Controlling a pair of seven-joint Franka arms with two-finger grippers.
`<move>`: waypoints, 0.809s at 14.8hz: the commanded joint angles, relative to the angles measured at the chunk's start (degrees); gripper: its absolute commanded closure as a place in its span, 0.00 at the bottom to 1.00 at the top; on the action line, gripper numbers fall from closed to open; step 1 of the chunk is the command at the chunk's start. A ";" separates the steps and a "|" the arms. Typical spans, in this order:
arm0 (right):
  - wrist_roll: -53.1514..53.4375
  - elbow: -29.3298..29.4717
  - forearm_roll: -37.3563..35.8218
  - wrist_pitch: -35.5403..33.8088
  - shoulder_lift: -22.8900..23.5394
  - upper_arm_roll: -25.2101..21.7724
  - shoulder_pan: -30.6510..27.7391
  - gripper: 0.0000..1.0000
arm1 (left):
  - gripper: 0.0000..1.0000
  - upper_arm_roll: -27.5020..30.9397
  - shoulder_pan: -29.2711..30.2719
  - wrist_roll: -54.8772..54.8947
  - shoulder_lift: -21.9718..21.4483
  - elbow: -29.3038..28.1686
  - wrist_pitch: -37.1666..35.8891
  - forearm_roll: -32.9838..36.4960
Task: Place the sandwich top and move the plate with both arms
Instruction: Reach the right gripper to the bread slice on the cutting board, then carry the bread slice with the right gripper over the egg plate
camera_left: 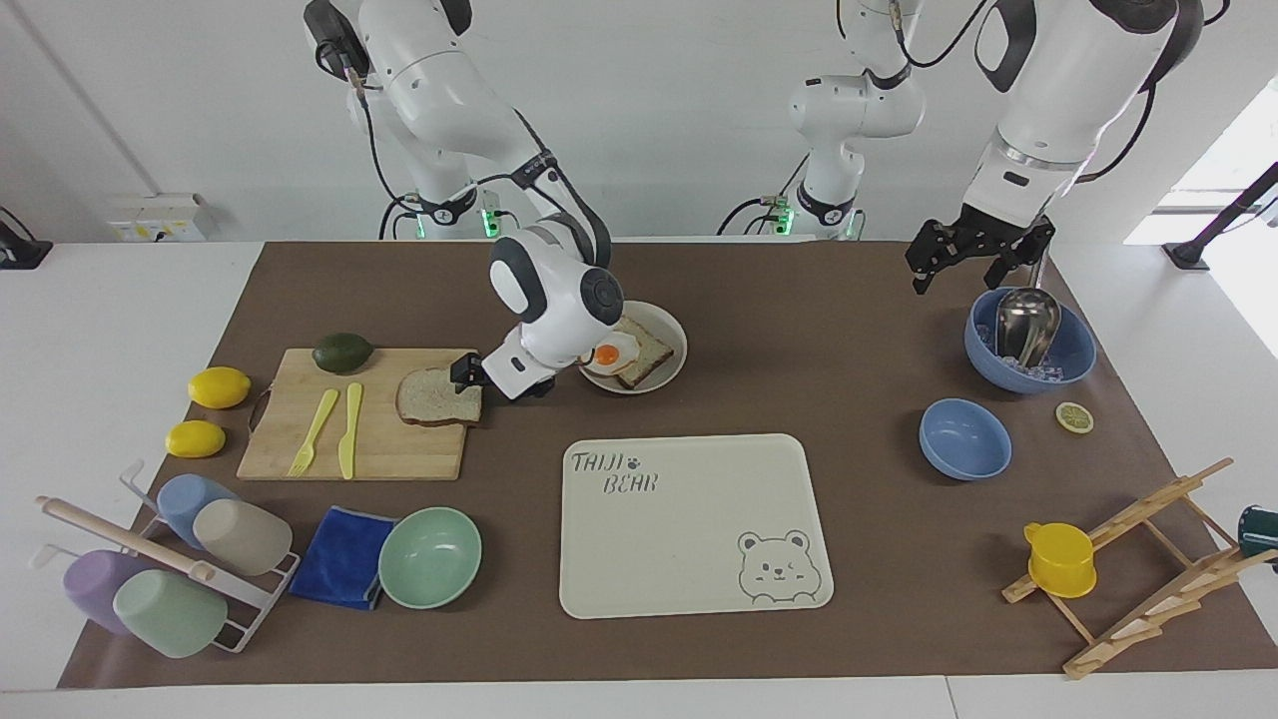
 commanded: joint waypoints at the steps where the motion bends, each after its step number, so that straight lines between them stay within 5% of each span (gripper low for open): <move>1: 0.93 -3.99 -1.40 1.83 -2.41 0.64 -1.64 0.04 | 0.00 -0.26 0.48 0.51 -0.82 -0.82 -0.50 0.55; 6: 0.41 -7.07 -1.49 4.80 -3.11 0.64 -2.25 0.19 | 0.00 -0.26 0.57 0.51 -0.82 -0.91 -0.50 0.55; 12: 0.14 -8.57 -3.51 3.94 -2.33 0.64 -2.52 0.19 | 0.00 -0.26 0.57 0.51 -0.82 -0.91 -0.50 0.46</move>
